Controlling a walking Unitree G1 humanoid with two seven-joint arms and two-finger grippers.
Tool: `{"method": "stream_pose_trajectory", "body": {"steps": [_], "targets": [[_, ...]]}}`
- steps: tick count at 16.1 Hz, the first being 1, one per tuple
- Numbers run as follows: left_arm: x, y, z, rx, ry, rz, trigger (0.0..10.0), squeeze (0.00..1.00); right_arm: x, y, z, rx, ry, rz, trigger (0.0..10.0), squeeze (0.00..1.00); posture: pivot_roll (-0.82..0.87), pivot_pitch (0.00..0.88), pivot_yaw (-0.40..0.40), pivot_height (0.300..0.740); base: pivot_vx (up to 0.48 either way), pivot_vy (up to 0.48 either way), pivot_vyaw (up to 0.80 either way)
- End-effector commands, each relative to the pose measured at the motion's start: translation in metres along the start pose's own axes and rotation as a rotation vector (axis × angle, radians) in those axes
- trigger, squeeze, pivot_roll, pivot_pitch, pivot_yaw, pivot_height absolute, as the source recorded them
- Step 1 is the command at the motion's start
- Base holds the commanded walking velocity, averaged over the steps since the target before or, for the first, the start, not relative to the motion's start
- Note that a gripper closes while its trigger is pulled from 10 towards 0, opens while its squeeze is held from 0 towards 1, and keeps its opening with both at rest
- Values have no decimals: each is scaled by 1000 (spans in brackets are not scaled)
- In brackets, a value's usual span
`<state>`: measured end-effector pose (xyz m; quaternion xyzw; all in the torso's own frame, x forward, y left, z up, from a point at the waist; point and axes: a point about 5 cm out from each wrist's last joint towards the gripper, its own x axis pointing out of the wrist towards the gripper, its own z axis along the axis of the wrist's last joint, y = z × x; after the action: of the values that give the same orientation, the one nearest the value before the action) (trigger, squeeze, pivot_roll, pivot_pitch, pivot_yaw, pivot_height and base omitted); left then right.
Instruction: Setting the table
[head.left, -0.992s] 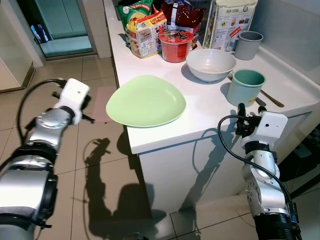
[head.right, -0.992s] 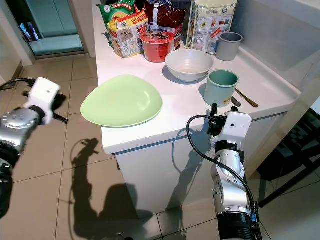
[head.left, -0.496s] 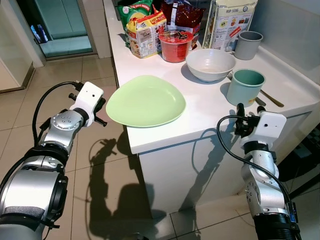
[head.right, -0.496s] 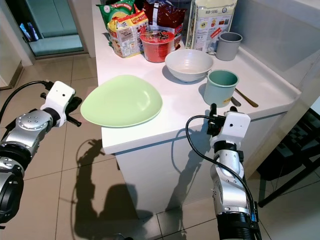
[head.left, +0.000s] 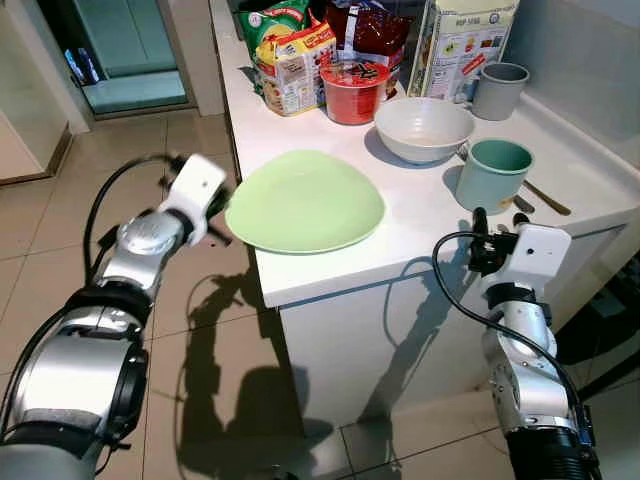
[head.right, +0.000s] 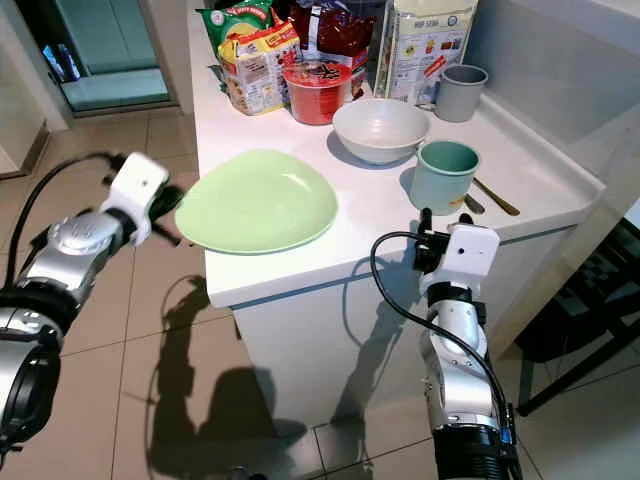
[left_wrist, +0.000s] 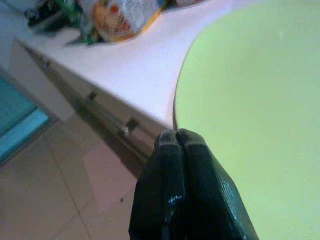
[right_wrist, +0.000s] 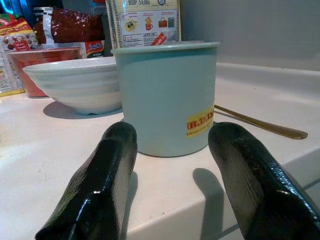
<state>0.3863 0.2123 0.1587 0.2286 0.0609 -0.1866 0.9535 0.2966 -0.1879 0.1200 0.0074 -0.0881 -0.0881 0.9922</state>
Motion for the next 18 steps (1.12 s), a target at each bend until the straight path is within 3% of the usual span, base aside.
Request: {"method": "stream_pose_trajectory", "body": {"steps": [1, 8, 12, 18], "targets": [[3, 3, 15, 11, -56, -8, 10000, 0, -3, 0, -6, -8, 23, -3, 10000, 0, 18, 0, 68, 740, 0, 0, 0], [4, 5, 21, 16, -73, -4, 10000, 0, -5, -2, -8, -10, 30, -8, 10000, 0, 14, 0, 72, 740, 0, 0, 0], [-7, 25, 11, 47, -10, 65, 10000, 0, -5, -1, -8, -11, 33, -5, 10000, 0, 20, 0, 67, 740, 0, 0, 0], [-12, 19, -8, 68, 59, 37, 10000, 0, -4, 0, -8, -12, 34, 1, 10000, 0, 22, 0, 62, 740, 0, 0, 0]]}}
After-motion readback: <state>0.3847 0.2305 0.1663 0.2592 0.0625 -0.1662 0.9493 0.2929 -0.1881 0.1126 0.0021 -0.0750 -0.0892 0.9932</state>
